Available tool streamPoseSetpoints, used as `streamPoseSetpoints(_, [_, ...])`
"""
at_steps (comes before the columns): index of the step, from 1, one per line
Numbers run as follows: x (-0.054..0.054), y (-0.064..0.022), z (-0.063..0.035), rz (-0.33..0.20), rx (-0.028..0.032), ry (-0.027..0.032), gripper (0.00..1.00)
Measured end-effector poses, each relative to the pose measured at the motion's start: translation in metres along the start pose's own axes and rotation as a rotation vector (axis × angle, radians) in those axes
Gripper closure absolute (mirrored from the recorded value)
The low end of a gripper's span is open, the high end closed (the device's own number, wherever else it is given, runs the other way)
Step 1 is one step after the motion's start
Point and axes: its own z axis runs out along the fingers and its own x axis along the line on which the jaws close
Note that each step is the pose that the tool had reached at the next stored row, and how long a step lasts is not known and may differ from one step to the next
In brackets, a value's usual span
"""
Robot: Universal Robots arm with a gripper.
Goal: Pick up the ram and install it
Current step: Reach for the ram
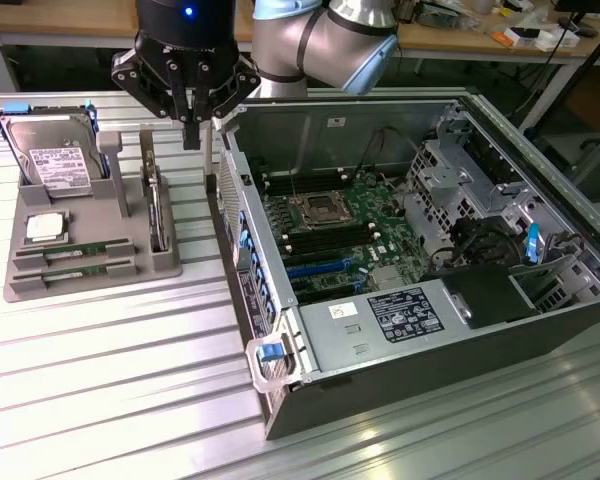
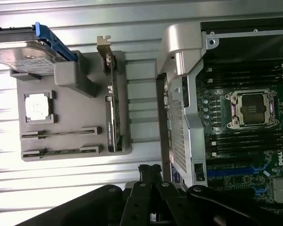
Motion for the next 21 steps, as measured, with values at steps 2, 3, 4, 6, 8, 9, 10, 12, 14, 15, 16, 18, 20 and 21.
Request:
streamPoseSetpoints(2, [0.004,-0.0003,-0.0001,0.0,-0.0021,0.0001,0.9])
streamPoseSetpoints(3, [0.006,-0.0004,-0.0001,0.0,-0.0028,0.0001,0.9])
streamPoseSetpoints(4, [0.007,-0.0005,-0.0001,0.0,-0.0034,0.0002,0.9])
streamPoseSetpoints(6, [0.015,-0.0011,-0.0003,0.0,-0.0088,0.0006,0.9])
streamPoseSetpoints(8, [0.021,-0.0016,-0.0005,0.0,-0.0127,0.0009,0.9])
streamPoseSetpoints(9, [0.024,-0.0018,-0.0006,0.0,-0.0138,0.001,0.9])
streamPoseSetpoints(10, [0.026,-0.002,-0.0007,0.0,-0.0151,0.0011,0.9])
streamPoseSetpoints(12, [0.032,-0.0024,-0.0008,0.001,-0.0179,0.0013,0.9])
streamPoseSetpoints(14, [0.04,-0.003,-0.001,0.001,-0.0217,0.0015,0.9])
streamPoseSetpoints(15, [0.042,-0.0032,-0.0011,0.001,-0.0233,0.0017,0.9])
streamPoseSetpoints(16, [0.043,-0.0033,-0.0011,0.001,-0.0242,0.0018,0.9])
streamPoseSetpoints(18, [0.048,-0.0036,-0.0012,0.001,-0.0275,0.002,0.9])
streamPoseSetpoints(20, [0.053,-0.004,-0.0013,0.001,-0.0309,0.0023,0.9])
streamPoseSetpoints(21, [0.055,-0.0042,-0.0014,0.001,-0.0323,0.0023,0.9])
